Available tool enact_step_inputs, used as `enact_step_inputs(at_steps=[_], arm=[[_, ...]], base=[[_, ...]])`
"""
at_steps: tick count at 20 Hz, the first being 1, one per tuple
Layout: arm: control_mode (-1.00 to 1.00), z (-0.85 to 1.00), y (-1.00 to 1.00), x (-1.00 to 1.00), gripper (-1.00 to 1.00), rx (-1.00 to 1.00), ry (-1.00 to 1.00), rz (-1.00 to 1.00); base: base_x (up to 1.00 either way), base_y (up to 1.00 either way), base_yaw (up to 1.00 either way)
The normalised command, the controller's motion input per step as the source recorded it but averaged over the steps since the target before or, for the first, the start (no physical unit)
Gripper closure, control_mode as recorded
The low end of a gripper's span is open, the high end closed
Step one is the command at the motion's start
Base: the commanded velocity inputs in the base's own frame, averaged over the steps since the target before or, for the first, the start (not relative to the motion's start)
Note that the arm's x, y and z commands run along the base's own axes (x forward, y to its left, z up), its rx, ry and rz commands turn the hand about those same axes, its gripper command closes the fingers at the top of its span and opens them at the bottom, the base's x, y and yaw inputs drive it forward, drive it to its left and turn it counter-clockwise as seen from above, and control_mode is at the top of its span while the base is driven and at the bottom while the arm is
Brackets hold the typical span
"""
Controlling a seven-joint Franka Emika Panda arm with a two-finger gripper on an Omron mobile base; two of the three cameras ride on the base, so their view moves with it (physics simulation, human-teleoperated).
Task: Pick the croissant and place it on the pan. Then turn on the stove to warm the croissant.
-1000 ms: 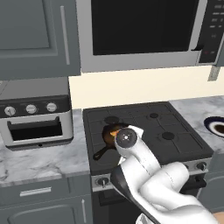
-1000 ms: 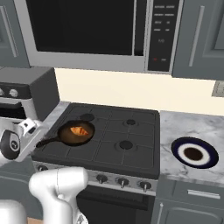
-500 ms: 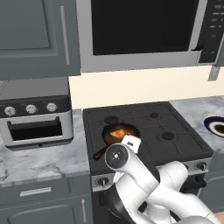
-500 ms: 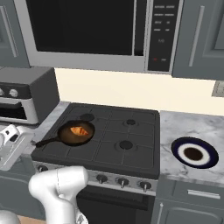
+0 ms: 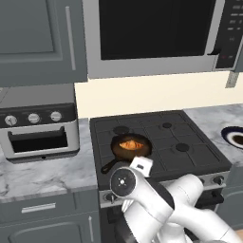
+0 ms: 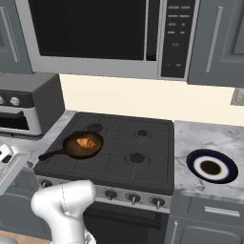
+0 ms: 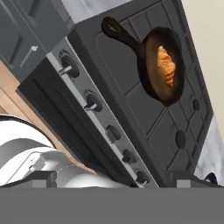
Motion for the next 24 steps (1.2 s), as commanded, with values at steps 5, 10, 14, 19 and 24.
enact_step_inputs(at_steps=[5,10,14,19,24], arm=[[-1.0,-0.41,0.0,-0.19,-1.0,0.0,-0.07,0.0],[-1.0,-0.48,0.02,-0.08,-1.0,0.0,-0.14,0.0],[-1.0,-0.4,0.0,-0.01,-1.0,0.0,-0.2,0.0],[-1.0,-0.31,0.04,0.0,-1.0,0.0,-0.2,-0.03],[-1.0,-0.31,0.17,0.0,-1.0,0.01,-0.16,-0.09]], base=[[0.0,0.0,0.0],[0.0,0.0,0.0],[0.0,0.0,0.0],[0.0,0.0,0.0],[0.0,0.0,0.0]])
